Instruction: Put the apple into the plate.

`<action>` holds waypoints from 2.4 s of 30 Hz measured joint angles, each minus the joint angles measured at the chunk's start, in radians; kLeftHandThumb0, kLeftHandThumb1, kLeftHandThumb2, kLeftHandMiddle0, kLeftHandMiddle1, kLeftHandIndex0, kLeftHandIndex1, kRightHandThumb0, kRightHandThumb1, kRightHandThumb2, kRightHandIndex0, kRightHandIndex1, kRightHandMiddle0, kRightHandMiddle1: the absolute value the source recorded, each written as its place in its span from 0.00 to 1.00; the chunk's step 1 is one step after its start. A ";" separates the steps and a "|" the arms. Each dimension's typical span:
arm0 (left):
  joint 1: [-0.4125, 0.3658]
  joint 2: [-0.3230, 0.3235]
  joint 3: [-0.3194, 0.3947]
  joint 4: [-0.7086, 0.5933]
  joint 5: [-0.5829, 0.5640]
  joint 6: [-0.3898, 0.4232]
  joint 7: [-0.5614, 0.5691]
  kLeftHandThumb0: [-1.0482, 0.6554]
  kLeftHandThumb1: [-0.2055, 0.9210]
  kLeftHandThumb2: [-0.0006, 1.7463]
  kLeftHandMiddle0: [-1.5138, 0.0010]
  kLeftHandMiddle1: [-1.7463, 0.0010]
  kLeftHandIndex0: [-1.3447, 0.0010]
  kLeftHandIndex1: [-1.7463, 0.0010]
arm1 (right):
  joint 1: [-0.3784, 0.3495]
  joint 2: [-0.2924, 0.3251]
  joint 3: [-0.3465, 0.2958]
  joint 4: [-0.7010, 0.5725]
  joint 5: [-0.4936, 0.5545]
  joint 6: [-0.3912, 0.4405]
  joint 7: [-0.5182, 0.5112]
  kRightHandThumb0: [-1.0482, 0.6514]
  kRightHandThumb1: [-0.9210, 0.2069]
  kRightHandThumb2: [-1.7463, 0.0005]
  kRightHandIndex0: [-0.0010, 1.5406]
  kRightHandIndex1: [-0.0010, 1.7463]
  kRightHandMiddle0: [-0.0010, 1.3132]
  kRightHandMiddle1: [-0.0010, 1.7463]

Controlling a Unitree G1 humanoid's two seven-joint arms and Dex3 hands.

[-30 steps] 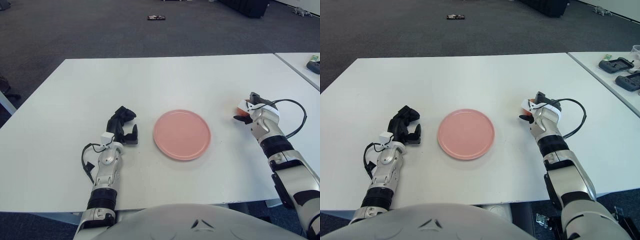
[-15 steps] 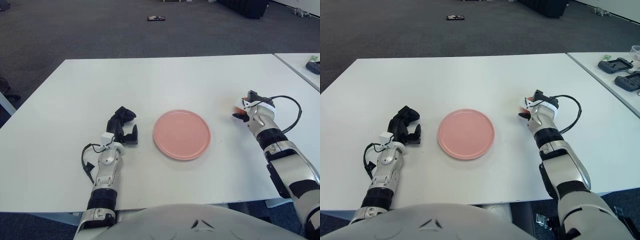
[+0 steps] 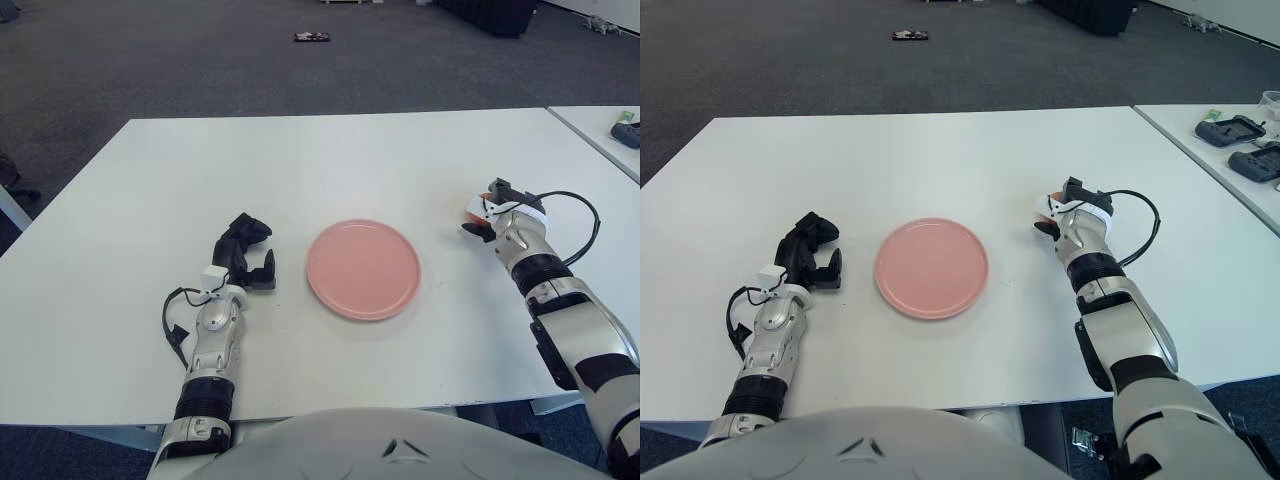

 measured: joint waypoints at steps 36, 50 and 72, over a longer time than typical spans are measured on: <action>-0.001 -0.008 0.008 0.011 -0.010 -0.017 0.000 0.61 0.11 1.00 0.39 0.00 0.46 0.06 | 0.055 0.071 -0.175 -0.005 0.232 -0.120 -0.324 0.61 0.86 0.03 0.61 0.92 0.50 1.00; -0.005 -0.007 0.013 0.015 -0.019 -0.017 0.000 0.61 0.11 1.00 0.39 0.00 0.46 0.06 | 0.129 0.155 -0.364 -0.119 0.471 -0.308 -0.325 0.62 0.88 0.00 0.59 0.98 0.51 1.00; -0.005 -0.010 0.005 0.004 -0.013 -0.016 0.007 0.61 0.10 1.00 0.39 0.00 0.46 0.06 | 0.269 0.309 -0.388 -0.738 0.745 -0.256 0.036 0.62 0.90 0.00 0.62 0.94 0.52 1.00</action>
